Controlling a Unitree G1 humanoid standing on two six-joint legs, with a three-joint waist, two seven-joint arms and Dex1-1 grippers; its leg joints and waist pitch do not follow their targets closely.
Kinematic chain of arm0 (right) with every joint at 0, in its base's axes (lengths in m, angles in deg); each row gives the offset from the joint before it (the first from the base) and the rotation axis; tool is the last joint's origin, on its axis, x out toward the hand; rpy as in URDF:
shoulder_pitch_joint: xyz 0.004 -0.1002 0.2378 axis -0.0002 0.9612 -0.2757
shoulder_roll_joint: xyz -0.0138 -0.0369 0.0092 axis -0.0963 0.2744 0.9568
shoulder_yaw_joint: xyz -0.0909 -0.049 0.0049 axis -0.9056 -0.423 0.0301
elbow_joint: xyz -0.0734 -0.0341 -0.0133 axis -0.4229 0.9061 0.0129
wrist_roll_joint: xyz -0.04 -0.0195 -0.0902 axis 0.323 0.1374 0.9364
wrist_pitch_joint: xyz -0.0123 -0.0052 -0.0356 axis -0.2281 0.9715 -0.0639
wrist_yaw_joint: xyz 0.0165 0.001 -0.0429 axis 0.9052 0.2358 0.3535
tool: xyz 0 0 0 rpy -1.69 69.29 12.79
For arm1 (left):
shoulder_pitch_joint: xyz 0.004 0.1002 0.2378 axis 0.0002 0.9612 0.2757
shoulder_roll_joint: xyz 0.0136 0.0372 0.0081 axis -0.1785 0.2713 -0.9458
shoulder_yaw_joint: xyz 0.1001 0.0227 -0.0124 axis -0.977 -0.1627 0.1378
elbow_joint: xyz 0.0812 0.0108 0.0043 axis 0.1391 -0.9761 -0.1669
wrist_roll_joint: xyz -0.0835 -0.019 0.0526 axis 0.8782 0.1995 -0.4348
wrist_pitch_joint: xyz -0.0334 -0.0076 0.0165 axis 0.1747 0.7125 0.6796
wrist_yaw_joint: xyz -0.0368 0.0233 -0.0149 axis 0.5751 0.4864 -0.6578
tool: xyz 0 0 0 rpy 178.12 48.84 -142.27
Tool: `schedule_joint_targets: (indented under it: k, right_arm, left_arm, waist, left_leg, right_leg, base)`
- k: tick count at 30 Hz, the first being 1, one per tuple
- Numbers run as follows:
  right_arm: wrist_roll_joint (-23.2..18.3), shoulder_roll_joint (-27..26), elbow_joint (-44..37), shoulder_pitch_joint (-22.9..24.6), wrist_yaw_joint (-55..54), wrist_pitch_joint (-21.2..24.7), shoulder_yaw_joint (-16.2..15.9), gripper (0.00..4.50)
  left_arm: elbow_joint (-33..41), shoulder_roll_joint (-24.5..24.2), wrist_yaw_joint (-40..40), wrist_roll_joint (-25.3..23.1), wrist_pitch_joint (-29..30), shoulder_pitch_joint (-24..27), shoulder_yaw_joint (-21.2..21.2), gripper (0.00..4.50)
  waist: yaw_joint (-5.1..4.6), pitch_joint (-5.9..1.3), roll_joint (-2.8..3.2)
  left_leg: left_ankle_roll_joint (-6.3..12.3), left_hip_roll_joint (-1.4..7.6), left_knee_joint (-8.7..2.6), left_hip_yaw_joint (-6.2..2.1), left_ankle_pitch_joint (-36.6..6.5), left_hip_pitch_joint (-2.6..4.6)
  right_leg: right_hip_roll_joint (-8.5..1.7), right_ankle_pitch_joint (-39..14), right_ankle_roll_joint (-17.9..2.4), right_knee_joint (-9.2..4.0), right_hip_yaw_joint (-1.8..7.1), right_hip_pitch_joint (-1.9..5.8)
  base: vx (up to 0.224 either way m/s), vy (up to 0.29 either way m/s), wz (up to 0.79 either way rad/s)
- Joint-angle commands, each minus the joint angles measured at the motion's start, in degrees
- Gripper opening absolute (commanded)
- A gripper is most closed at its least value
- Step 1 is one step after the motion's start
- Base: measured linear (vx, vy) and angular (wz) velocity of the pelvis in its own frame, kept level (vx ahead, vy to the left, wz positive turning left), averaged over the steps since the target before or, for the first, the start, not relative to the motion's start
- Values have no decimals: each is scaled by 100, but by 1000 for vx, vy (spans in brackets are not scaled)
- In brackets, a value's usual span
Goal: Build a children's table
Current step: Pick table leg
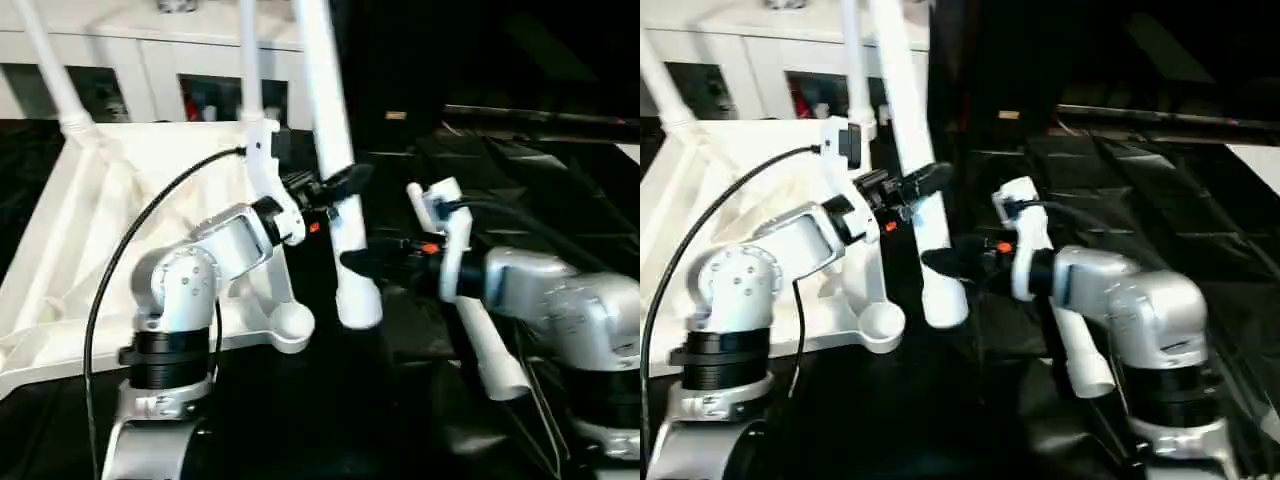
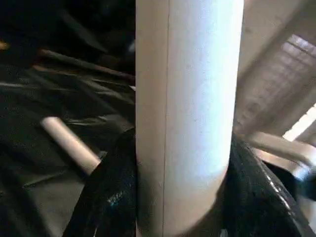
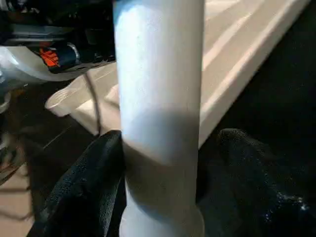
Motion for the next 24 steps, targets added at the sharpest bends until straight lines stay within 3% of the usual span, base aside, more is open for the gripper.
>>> schedule_joint_targets:
  k: [1, 10, 24]
  right_arm:
    - [-150, 112, -59, -57, 171, 112, -73, 325]
    - [-373, 367, -96, -26, 631, 248, -246, 325]
    - [-467, 567, -126, 5, 902, 222, -471, 325]
  left_arm:
    - [192, -36, -242, 166, 69, -80, -132, 184]
    - [424, -199, -731, 449, 172, -55, -272, 184]
    - [422, -428, -1004, 436, 166, -48, -465, 184]
  waist:
    - [24, -385, -36]
    - [28, -392, -49]
    - [39, -397, -53]
  left_leg:
    - [-214, 69, -384, 79, -1046, 148]
    - [-242, 74, -385, 78, -1040, 146]
    - [-234, 70, -378, 80, -983, 143]
  right_leg:
    - [-113, -1017, -890, -386, 50, 236]
    - [-116, -1051, -911, -382, 49, 237]
    - [-110, -998, -927, -369, 48, 245]
  base:
    - [0, 0, 0]
    - [0, 0, 0]
    - [0, 0, 0]
